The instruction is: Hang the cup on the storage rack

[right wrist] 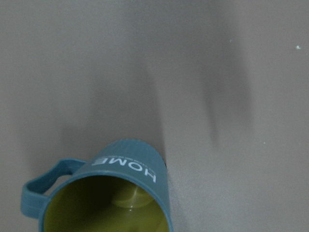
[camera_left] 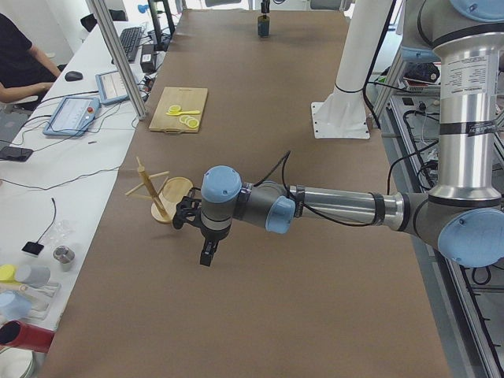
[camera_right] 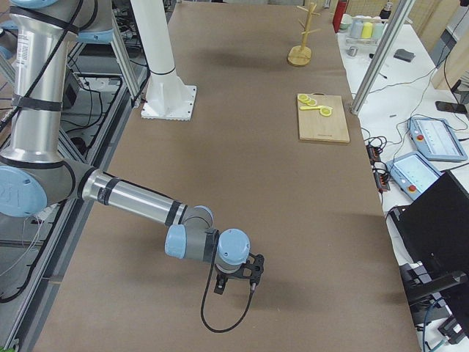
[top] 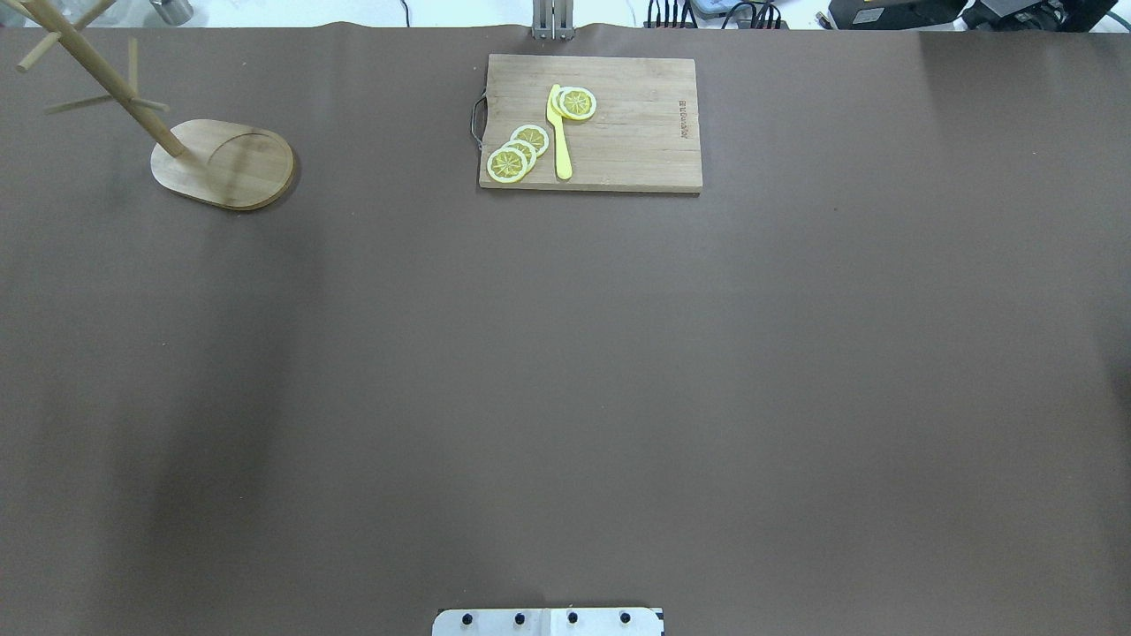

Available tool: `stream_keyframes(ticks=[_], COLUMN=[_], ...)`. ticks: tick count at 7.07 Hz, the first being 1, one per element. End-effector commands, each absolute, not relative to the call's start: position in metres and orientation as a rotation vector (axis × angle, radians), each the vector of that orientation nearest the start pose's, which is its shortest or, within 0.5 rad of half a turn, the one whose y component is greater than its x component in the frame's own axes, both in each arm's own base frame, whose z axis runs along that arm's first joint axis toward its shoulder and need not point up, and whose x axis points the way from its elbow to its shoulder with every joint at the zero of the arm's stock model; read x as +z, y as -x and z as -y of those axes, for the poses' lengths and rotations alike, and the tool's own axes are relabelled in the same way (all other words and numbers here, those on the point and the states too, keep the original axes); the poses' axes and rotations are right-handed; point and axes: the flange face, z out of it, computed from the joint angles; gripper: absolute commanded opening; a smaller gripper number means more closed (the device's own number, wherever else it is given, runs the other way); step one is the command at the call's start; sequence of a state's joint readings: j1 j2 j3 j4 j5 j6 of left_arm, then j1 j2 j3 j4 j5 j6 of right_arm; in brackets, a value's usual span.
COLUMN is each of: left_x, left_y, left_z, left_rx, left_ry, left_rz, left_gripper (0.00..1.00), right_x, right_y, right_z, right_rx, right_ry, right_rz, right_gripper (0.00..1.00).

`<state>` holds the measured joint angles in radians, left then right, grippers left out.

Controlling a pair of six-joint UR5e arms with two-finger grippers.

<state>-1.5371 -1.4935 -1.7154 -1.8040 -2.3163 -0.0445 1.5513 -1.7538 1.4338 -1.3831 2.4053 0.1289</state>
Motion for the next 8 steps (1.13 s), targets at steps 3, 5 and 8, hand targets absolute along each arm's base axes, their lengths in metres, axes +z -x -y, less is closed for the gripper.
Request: stream_keyframes(ticks=[3, 5, 8], left_x=[0.601, 0.6, 0.603], left_y=[0.05, 0.05, 0.05], left_z=[0.478, 0.48, 0.48], left_rx=[0.101, 0.1, 0.099], left_ry=[-0.256, -0.257, -0.252], left_rz=[-0.75, -0.751, -0.751], left_gripper=[0.99, 0.99, 0.99], right_x=[0.792, 0.78, 0.696], right_y=[-0.049, -0.045, -0.061], right_z=[0.394, 0.409, 0.469], right_rx=[0.138, 0.123, 0.082], right_ry=[0.154, 0.13, -0.059], right_rz=[0.833, 0.836, 0.84], right_gripper=[0.0, 0.0, 0.0])
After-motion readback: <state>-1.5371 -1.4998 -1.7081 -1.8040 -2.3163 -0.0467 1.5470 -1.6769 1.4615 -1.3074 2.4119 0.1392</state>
